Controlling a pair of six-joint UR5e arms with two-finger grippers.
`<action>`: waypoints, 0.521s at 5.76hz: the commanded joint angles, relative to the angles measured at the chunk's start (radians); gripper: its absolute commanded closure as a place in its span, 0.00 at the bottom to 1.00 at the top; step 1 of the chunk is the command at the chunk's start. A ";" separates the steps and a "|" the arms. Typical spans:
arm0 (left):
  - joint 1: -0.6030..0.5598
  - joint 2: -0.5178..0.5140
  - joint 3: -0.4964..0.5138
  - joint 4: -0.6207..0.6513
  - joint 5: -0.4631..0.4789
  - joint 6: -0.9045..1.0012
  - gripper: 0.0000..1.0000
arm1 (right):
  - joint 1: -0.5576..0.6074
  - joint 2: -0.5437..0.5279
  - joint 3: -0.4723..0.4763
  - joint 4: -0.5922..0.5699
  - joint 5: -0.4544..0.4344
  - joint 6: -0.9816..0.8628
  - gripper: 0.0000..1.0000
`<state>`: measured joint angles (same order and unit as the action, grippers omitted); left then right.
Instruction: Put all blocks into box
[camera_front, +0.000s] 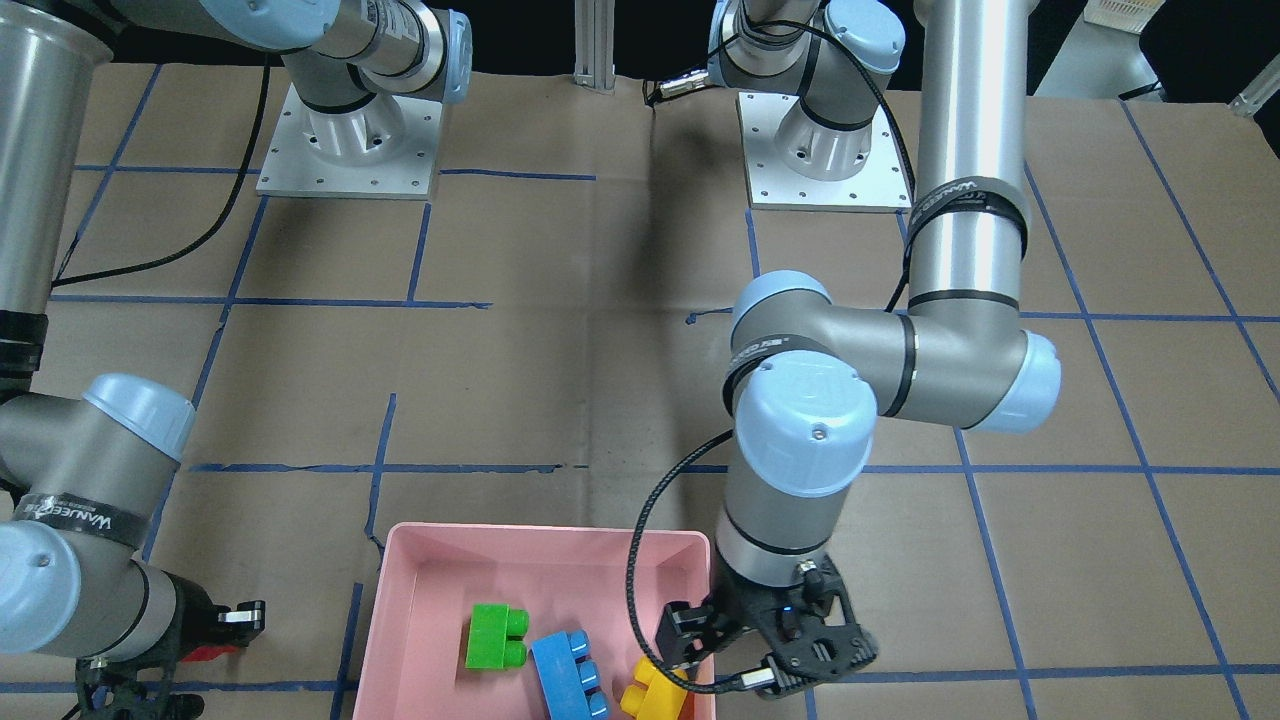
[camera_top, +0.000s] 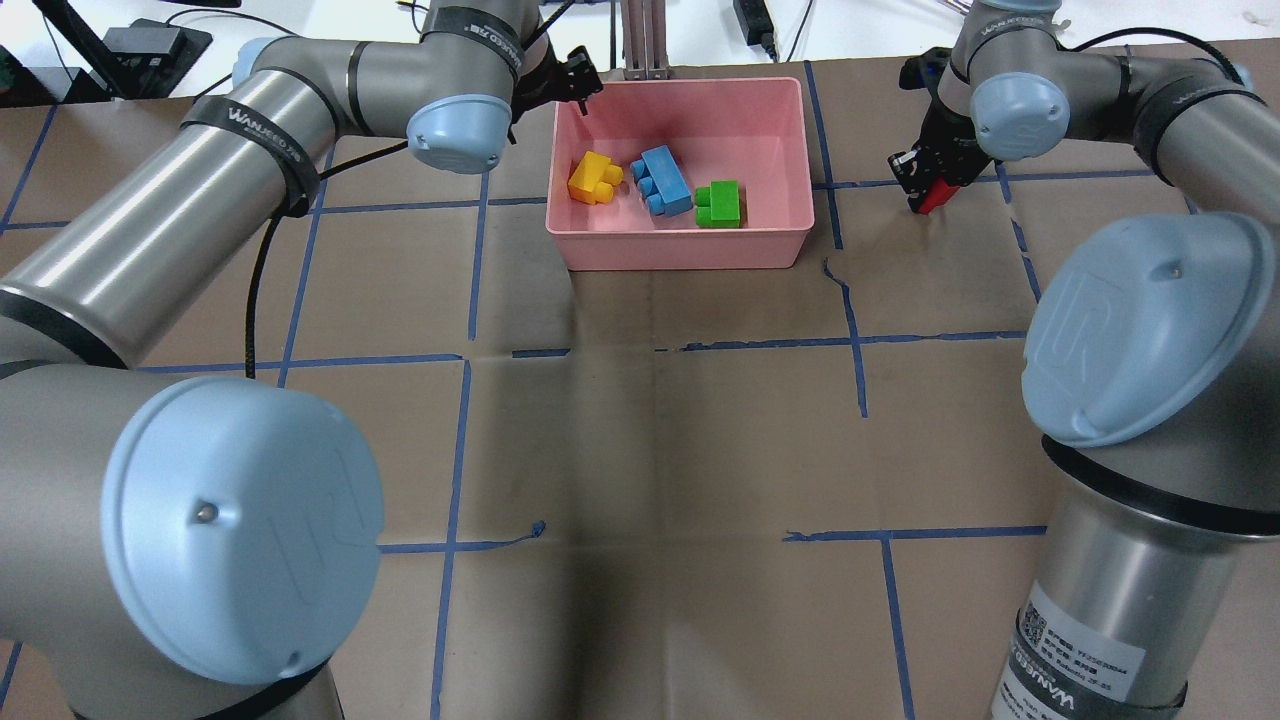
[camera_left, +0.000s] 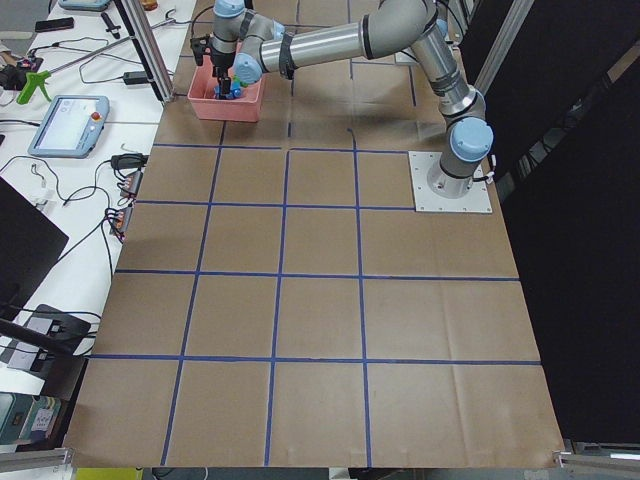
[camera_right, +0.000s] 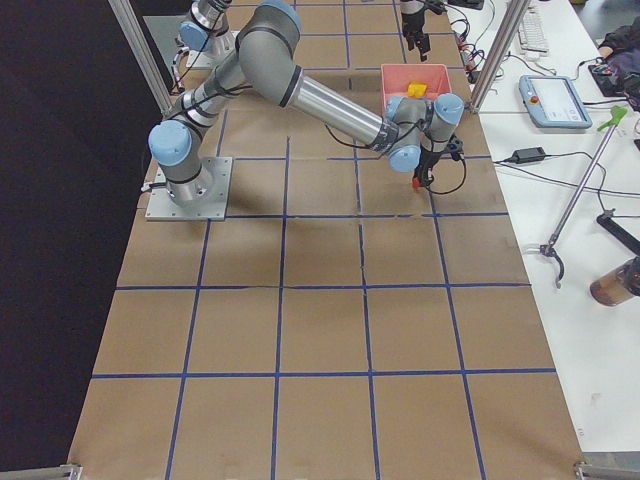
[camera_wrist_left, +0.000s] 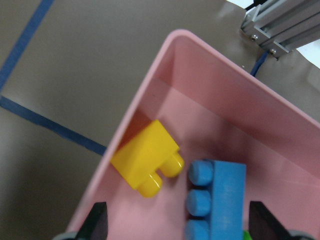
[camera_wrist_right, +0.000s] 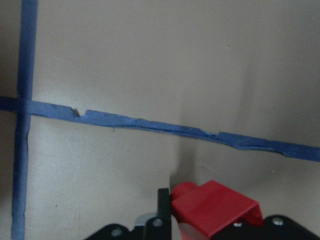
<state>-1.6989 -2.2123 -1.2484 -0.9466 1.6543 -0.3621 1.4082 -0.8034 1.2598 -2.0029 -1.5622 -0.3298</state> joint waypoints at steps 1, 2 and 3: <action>0.170 0.160 -0.139 -0.152 0.038 0.318 0.01 | 0.000 -0.004 -0.013 0.001 -0.001 0.000 0.94; 0.220 0.263 -0.269 -0.168 0.003 0.447 0.00 | 0.000 -0.005 -0.043 0.010 -0.001 0.000 0.96; 0.214 0.414 -0.380 -0.279 -0.001 0.445 0.00 | 0.000 -0.011 -0.086 0.047 -0.001 0.002 0.95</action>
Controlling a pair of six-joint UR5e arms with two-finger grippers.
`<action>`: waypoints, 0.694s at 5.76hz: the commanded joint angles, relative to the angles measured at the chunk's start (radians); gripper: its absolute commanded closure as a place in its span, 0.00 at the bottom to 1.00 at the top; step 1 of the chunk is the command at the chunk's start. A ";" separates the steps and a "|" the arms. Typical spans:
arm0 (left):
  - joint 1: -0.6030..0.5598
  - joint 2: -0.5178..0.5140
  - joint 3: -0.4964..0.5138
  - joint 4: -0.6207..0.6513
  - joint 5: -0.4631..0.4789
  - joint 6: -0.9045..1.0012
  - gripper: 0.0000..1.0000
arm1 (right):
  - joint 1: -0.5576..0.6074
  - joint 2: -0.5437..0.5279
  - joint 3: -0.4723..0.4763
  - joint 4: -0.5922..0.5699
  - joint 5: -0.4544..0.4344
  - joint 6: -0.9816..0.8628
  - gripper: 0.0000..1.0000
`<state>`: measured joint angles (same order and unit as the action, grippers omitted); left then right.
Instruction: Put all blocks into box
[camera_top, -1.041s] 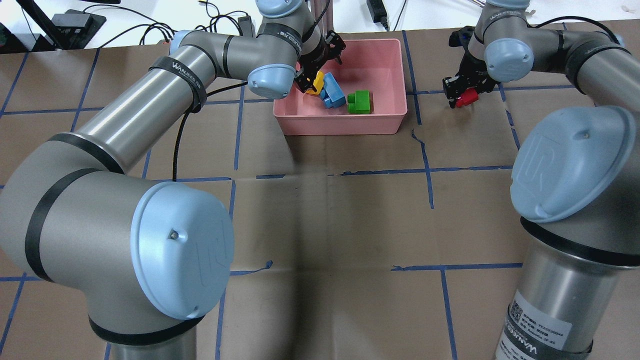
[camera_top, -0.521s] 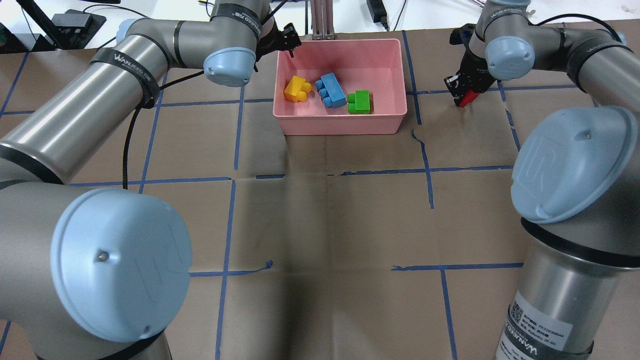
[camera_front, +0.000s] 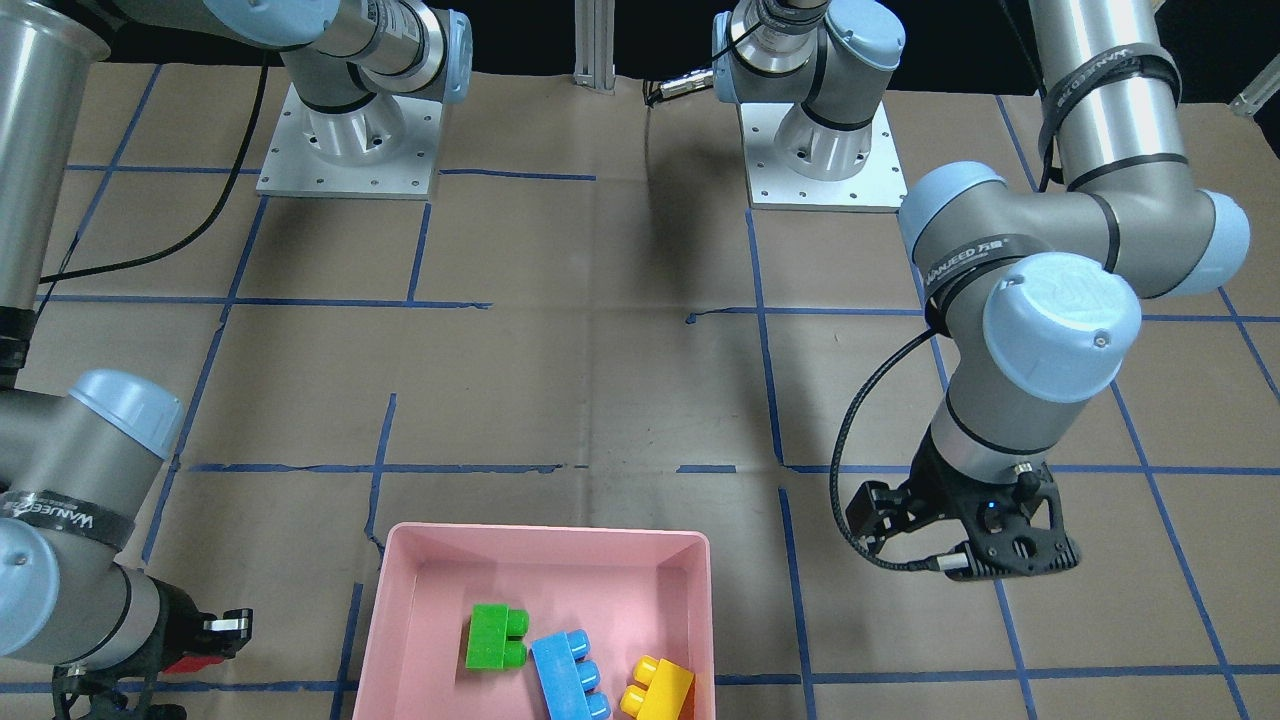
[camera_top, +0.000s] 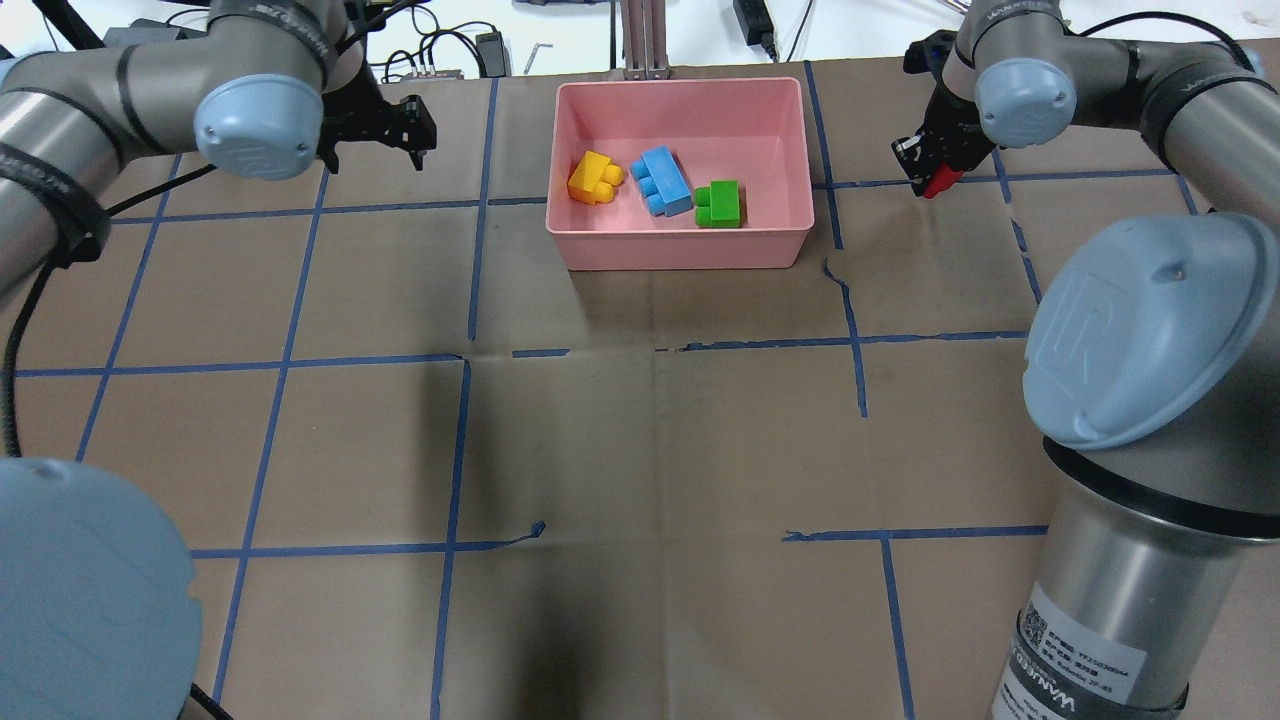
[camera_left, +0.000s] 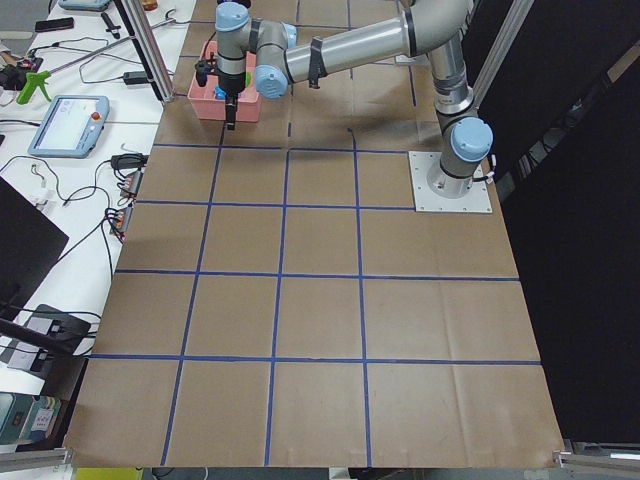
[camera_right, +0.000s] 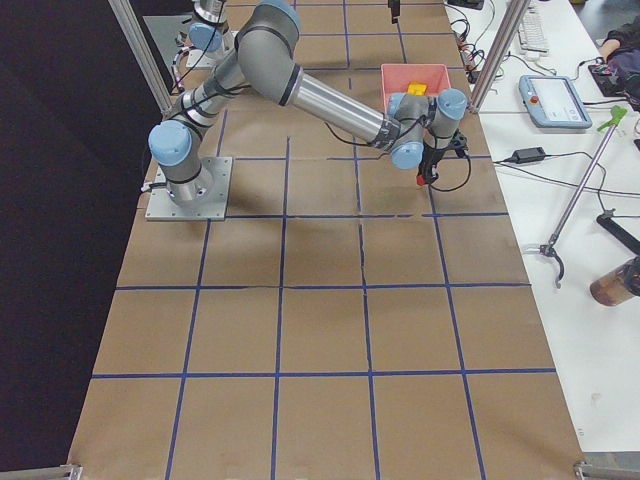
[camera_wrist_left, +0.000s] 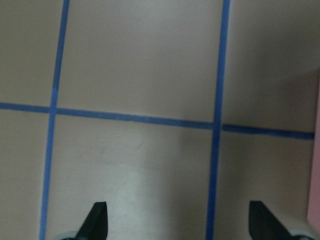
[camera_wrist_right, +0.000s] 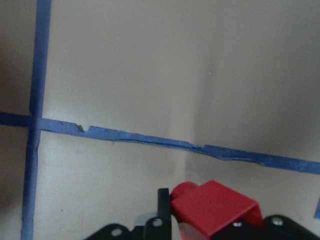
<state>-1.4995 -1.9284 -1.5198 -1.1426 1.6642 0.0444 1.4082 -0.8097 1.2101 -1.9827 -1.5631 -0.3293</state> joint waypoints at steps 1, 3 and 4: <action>0.013 0.249 -0.161 -0.153 -0.039 -0.077 0.00 | 0.002 -0.040 -0.087 0.106 0.002 0.053 0.95; 0.010 0.307 -0.157 -0.222 -0.164 -0.090 0.00 | 0.046 -0.068 -0.199 0.241 0.018 0.273 0.95; 0.010 0.312 -0.151 -0.235 -0.134 -0.066 0.00 | 0.116 -0.063 -0.220 0.240 0.021 0.415 0.94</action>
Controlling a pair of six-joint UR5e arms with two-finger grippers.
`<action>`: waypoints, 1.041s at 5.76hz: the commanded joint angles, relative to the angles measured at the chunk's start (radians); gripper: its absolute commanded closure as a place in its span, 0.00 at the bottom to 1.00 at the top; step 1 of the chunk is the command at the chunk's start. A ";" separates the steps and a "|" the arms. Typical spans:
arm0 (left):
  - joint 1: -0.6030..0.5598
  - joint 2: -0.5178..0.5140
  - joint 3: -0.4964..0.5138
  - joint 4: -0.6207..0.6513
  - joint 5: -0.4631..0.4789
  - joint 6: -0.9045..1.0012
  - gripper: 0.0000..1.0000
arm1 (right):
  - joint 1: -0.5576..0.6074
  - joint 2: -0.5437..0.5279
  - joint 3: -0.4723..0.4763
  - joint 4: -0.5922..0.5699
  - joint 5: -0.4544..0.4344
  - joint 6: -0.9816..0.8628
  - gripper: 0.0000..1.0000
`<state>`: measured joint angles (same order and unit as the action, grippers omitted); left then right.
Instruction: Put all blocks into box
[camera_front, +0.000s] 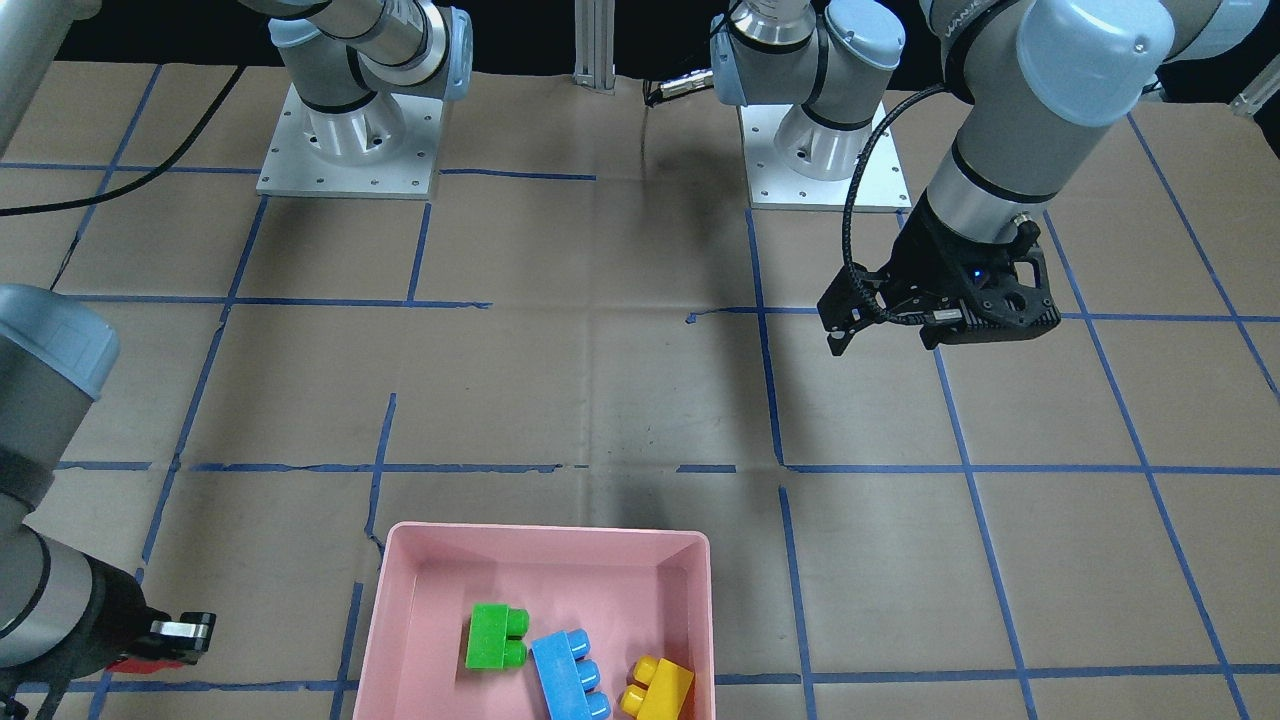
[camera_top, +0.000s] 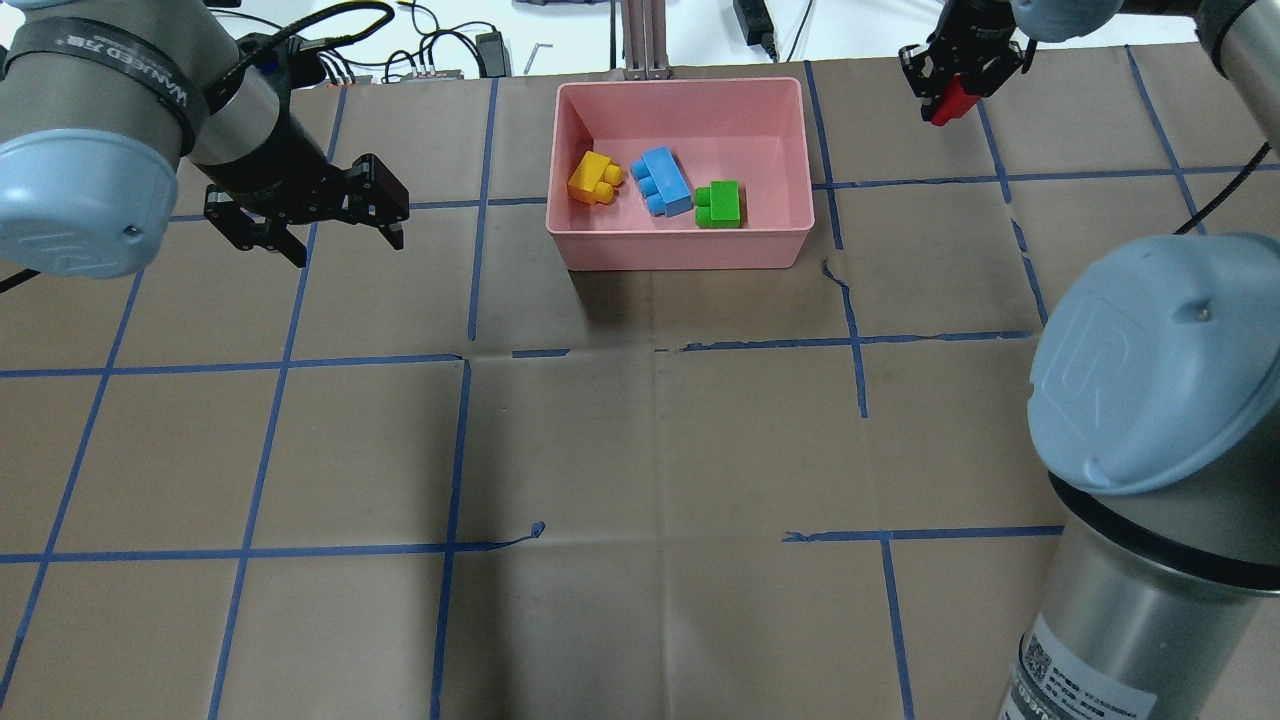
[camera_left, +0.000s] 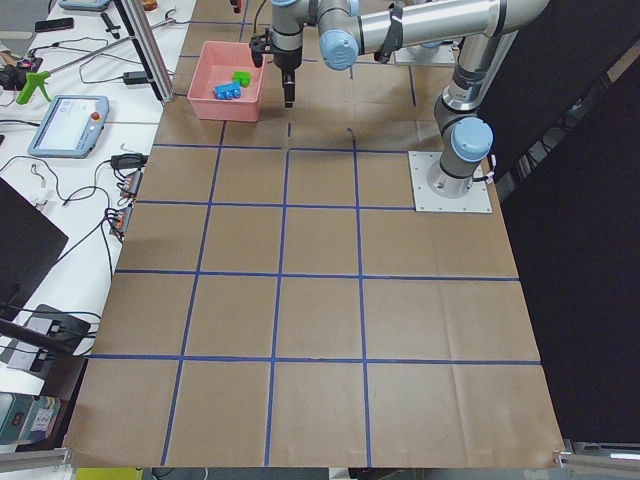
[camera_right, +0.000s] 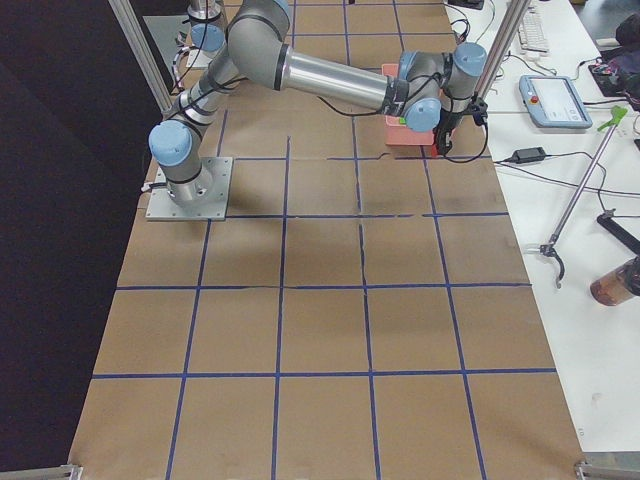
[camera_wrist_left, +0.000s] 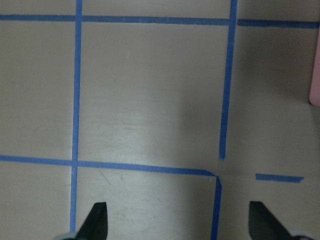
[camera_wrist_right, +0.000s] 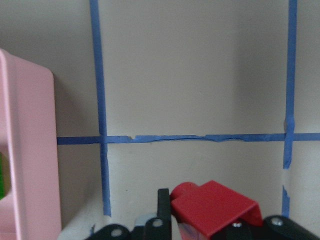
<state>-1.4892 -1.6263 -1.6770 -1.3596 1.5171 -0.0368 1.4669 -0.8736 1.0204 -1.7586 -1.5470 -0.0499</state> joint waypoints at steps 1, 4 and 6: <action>-0.005 -0.003 0.006 -0.019 0.152 0.065 0.00 | 0.120 0.013 -0.046 0.005 0.051 0.277 0.94; -0.046 -0.015 0.010 -0.003 0.163 0.075 0.00 | 0.292 0.132 -0.065 -0.135 0.067 0.603 0.94; -0.046 -0.017 0.007 -0.003 0.152 0.077 0.00 | 0.323 0.163 -0.065 -0.180 0.059 0.656 0.05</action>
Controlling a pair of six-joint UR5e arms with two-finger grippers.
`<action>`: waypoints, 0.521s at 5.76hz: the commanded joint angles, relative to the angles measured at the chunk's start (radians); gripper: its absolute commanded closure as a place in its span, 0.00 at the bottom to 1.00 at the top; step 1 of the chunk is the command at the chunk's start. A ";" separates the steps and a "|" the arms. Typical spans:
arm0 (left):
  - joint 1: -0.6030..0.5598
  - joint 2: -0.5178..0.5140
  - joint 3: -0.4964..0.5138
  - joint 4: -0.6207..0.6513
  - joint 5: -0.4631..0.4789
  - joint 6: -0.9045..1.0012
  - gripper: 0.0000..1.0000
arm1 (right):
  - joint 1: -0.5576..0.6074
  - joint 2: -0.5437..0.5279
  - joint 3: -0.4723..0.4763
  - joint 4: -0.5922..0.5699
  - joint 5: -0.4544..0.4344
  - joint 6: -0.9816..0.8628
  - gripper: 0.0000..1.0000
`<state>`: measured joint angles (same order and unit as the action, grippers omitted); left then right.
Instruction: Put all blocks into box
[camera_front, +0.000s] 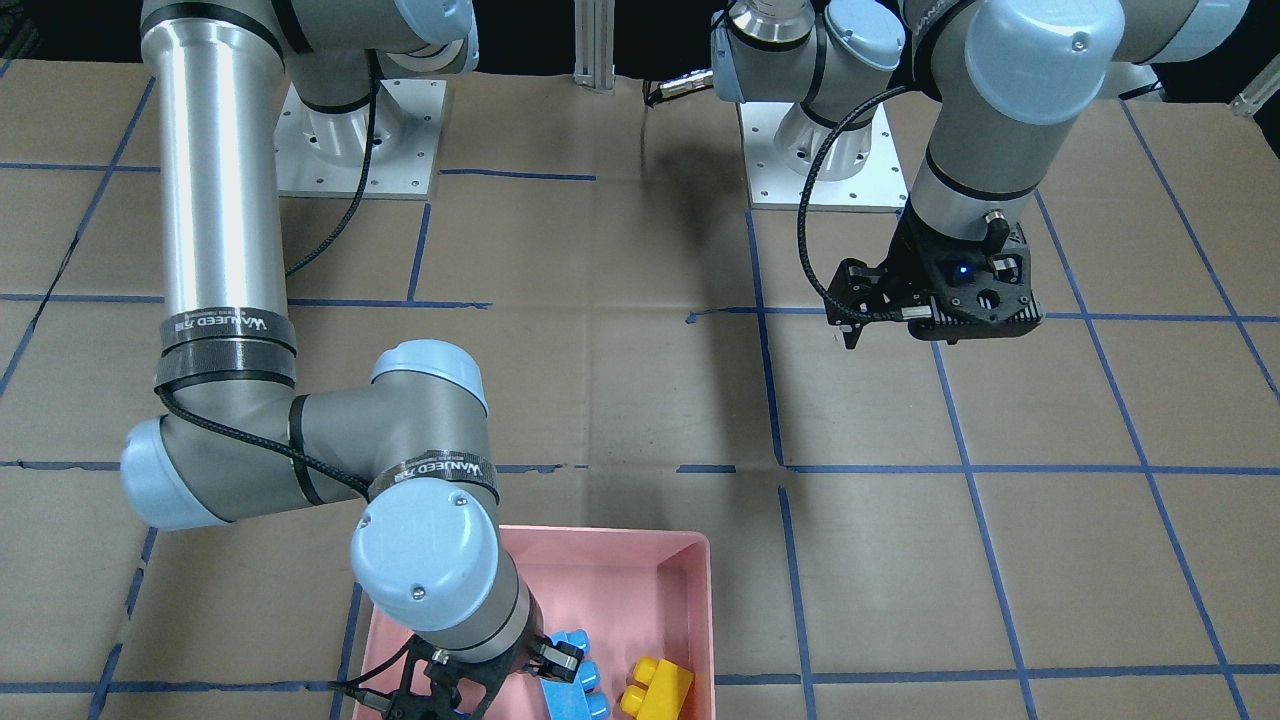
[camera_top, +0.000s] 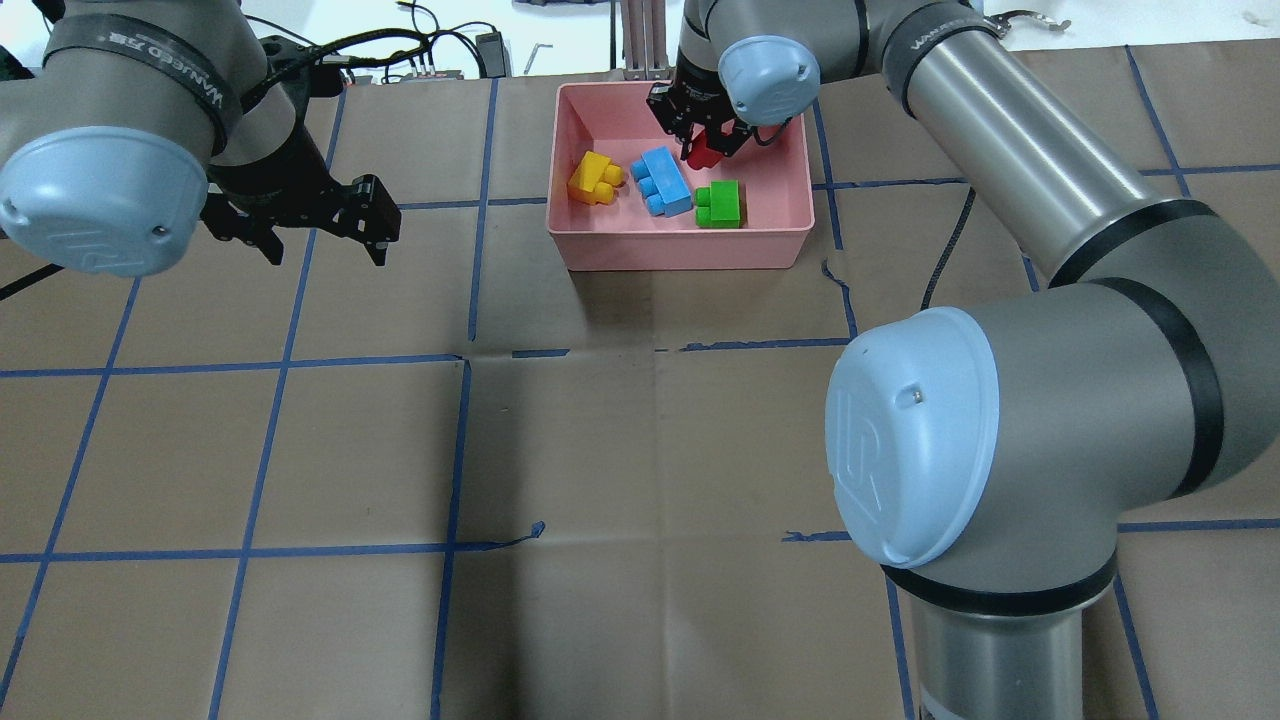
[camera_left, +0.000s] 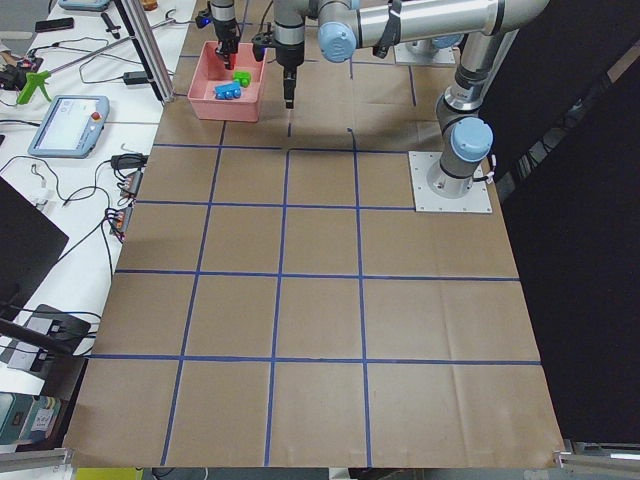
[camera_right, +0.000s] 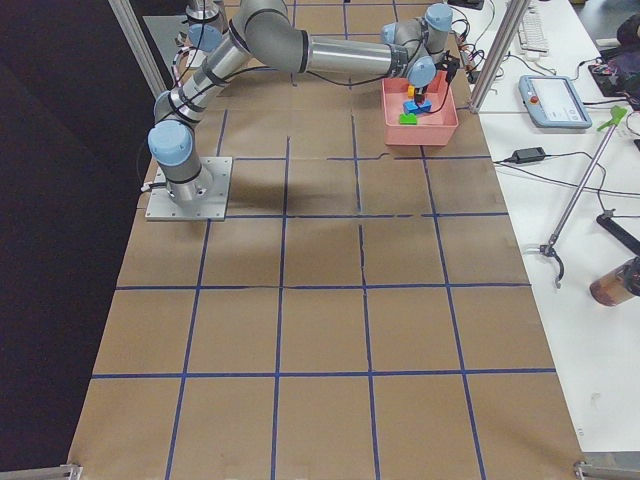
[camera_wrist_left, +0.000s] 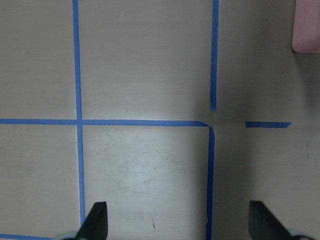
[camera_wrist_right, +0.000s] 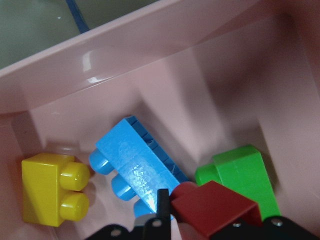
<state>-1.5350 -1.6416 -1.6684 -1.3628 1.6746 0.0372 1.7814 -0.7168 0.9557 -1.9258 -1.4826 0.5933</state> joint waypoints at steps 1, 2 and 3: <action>-0.002 0.003 -0.007 0.001 0.000 -0.010 0.00 | 0.000 -0.016 -0.003 0.005 -0.008 0.007 0.01; -0.002 0.000 -0.007 -0.001 0.008 -0.016 0.01 | -0.010 -0.050 -0.003 0.043 -0.013 -0.041 0.00; -0.002 0.005 0.002 -0.010 0.010 -0.017 0.01 | -0.031 -0.094 -0.003 0.121 -0.016 -0.085 0.00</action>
<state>-1.5370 -1.6395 -1.6717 -1.3663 1.6814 0.0229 1.7674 -0.7719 0.9529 -1.8672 -1.4953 0.5490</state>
